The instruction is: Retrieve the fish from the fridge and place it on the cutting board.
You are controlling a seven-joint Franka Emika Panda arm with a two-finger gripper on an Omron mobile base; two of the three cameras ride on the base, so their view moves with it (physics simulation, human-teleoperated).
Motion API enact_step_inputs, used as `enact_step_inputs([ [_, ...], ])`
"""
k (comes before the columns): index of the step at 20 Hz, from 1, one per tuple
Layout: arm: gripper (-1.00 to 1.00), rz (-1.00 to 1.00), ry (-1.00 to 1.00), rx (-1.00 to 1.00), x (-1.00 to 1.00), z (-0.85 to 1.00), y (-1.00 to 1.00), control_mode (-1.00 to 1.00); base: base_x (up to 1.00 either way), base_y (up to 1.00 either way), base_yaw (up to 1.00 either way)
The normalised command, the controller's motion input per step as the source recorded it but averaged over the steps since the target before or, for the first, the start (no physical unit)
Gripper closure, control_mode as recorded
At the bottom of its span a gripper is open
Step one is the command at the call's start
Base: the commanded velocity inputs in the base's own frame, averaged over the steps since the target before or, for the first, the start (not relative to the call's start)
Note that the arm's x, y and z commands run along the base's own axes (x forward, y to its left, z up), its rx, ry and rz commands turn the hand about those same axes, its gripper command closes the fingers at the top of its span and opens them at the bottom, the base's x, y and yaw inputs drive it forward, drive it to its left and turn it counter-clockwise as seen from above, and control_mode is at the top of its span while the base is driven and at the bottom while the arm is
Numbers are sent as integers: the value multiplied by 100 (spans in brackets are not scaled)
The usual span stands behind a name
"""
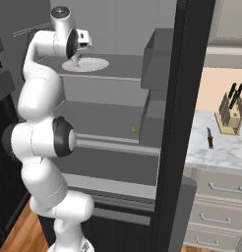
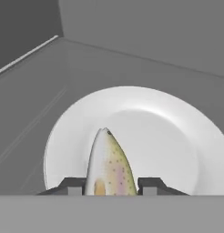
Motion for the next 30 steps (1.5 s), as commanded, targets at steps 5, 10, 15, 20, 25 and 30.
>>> enact_step_inputs([
  [5,100,0,-16,0,-93,25,-10,-100,0,0,0],
  [10,100,0,-11,1,-96,32,-4,-100,0,0,0],
  [15,100,1,0,0,-100,3,-3,-100,0,0,0],
  [20,100,1,0,2,-100,0,-29,-100,0,0,0],
  [25,100,0,0,0,-95,-15,-24,-100,0,0,0],
  [30,100,1,0,0,-49,-60,-4,-100,0,0,0],
])
